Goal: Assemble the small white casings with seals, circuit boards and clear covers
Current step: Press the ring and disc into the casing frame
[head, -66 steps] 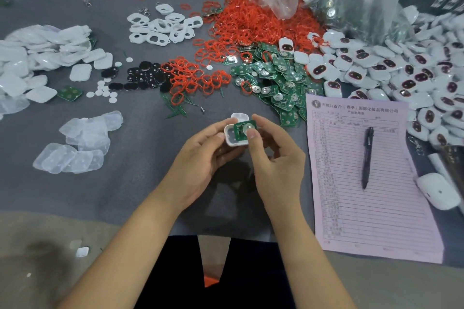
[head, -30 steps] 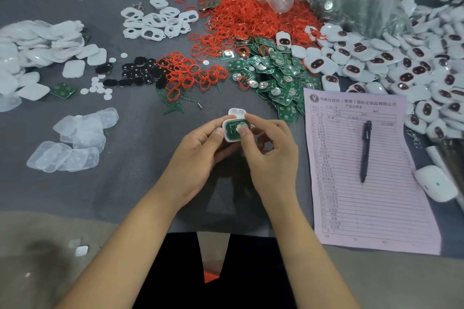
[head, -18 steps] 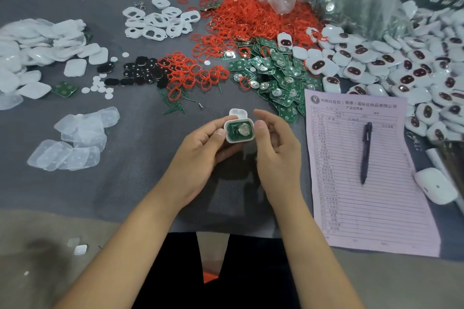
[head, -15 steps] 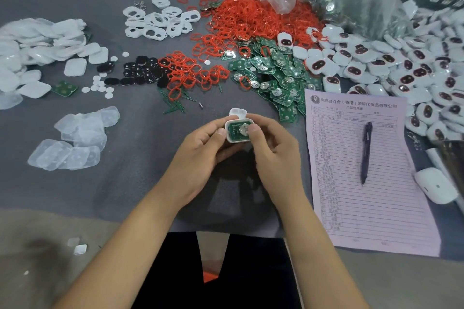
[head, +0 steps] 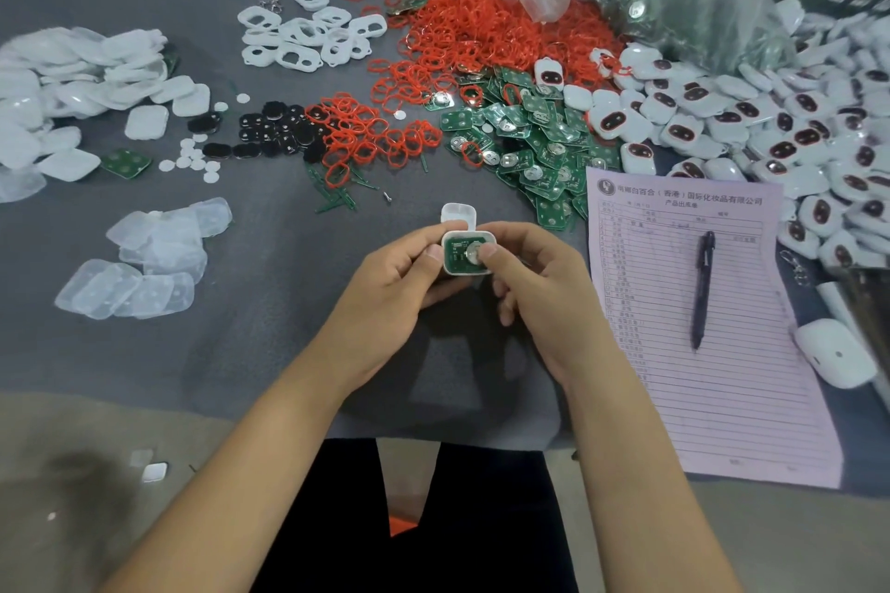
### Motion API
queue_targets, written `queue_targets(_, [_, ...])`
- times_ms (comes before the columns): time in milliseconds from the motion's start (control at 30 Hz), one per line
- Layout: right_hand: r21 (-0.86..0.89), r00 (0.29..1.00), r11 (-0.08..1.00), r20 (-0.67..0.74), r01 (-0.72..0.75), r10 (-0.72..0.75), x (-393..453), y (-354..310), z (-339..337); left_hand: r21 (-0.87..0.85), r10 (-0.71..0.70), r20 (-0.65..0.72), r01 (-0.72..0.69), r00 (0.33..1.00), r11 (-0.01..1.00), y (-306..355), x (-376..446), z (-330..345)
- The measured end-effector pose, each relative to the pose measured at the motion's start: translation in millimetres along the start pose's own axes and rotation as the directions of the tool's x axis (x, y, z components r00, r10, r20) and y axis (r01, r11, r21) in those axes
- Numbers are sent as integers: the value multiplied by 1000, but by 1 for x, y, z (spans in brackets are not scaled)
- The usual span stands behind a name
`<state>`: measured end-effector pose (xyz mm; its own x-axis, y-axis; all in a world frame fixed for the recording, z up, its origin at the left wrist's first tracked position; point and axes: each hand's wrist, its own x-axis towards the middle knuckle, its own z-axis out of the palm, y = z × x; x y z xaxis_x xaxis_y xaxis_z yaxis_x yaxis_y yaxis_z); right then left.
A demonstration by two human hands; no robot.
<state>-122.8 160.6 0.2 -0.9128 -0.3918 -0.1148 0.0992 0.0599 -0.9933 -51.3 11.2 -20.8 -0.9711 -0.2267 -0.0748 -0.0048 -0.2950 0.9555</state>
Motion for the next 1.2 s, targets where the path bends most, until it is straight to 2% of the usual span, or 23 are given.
queue_targets(100, [-53, 999, 998, -30, 15, -16, -1, 3, 3, 23, -8, -6, 8, 1000, 1000, 1, -1, 1])
queue_targets(233, [-78, 998, 995, -36, 57, -60, -2, 7, 6, 136, 12, -3, -12, 1000, 991, 3, -3, 2])
queue_targets(333, [-83, 995, 992, -31, 97, -100, -3, 7, 8, 145, 5, -12, -3, 1000, 989, 4, -3, 3])
queue_targets(567, [-108, 995, 990, -31, 93, -97, -3, 8, 10, 249, 26, -47, -14, 999, 968, 2, -4, 5])
queue_targets(900, [-83, 998, 995, -16, 57, -58, -5, 3, 9, 215, -23, -52, 34, 998, 976, 6, -1, 5])
queue_targets(1200, [-86, 997, 994, -21, 69, -71, -4, 4, 5, 207, -24, 14, 21, 1000, 978, 8, -5, 3])
